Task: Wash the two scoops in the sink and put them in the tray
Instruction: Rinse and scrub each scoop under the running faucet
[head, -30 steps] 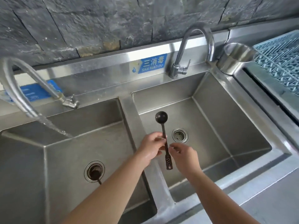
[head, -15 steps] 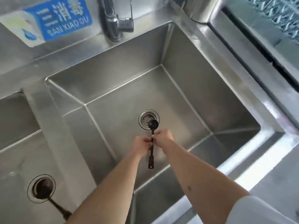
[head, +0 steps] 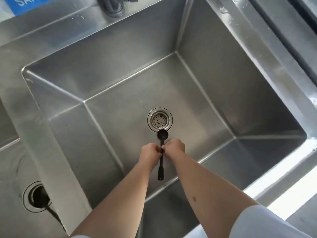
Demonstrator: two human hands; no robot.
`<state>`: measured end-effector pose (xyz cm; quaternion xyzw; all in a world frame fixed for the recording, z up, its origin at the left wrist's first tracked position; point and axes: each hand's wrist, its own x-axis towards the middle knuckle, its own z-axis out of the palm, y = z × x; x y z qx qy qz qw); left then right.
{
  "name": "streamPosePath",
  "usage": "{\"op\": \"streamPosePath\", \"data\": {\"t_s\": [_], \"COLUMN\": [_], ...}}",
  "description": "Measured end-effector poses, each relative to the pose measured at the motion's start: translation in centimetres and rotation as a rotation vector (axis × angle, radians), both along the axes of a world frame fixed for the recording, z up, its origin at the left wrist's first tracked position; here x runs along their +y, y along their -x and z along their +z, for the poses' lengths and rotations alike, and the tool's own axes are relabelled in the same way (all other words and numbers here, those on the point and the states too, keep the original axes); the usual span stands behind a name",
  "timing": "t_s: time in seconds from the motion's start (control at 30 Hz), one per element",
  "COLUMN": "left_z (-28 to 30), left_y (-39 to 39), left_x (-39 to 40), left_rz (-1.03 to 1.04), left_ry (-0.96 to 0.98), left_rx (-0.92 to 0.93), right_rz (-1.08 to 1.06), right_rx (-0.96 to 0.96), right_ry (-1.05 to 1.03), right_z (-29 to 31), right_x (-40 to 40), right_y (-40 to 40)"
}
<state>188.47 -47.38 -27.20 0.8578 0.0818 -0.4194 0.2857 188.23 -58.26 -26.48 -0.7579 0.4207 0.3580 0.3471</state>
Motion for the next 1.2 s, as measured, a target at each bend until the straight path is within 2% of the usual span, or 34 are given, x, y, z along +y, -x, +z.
{"op": "streamPosePath", "data": {"t_s": [0.17, 0.3, 0.47, 0.6, 0.67, 0.73, 0.87, 0.93, 1.07, 1.2], "left_z": [4.7, 12.3, 21.5, 24.1, 23.2, 21.3, 15.3, 11.8, 4.7, 0.0], "left_y": [-0.8, -1.9, -0.2, 4.6, 7.4, 10.0, 13.4, 14.4, 15.2, 15.5], "left_x": [1.1, 4.3, 13.7, 23.5, 28.0, 32.1, 37.9, 39.6, 41.5, 42.6], "left_rz": [-0.069, -0.023, 0.128, 0.263, 0.365, 0.497, 0.669, 0.703, 0.758, 0.87], "left_ry": [-0.064, 0.004, 0.119, 0.026, 0.001, 0.019, -0.036, -0.015, 0.041, 0.031], "left_rx": [-0.104, -0.268, -0.6, -0.657, -0.553, -0.417, -0.151, -0.039, 0.071, 0.089], "right_rz": [0.089, 0.218, 0.485, 0.702, 0.81, 0.852, 0.893, 0.852, 0.789, 0.762], "right_rx": [-0.022, -0.279, -0.623, -0.72, -0.675, -0.551, -0.254, -0.169, -0.117, -0.155], "right_ry": [0.002, 0.034, -0.035, -0.152, -0.225, -0.292, -0.307, -0.274, -0.227, -0.154], "right_z": [4.7, 12.2, 21.8, 25.5, 25.2, 23.4, 16.6, 12.7, 6.0, 2.0], "right_x": [0.0, 3.5, 12.3, 22.3, 27.3, 31.9, 38.5, 40.4, 42.8, 43.9], "right_y": [-0.2, -1.1, -0.9, 1.2, 3.0, 5.1, 7.9, 8.7, 10.1, 11.4]}}
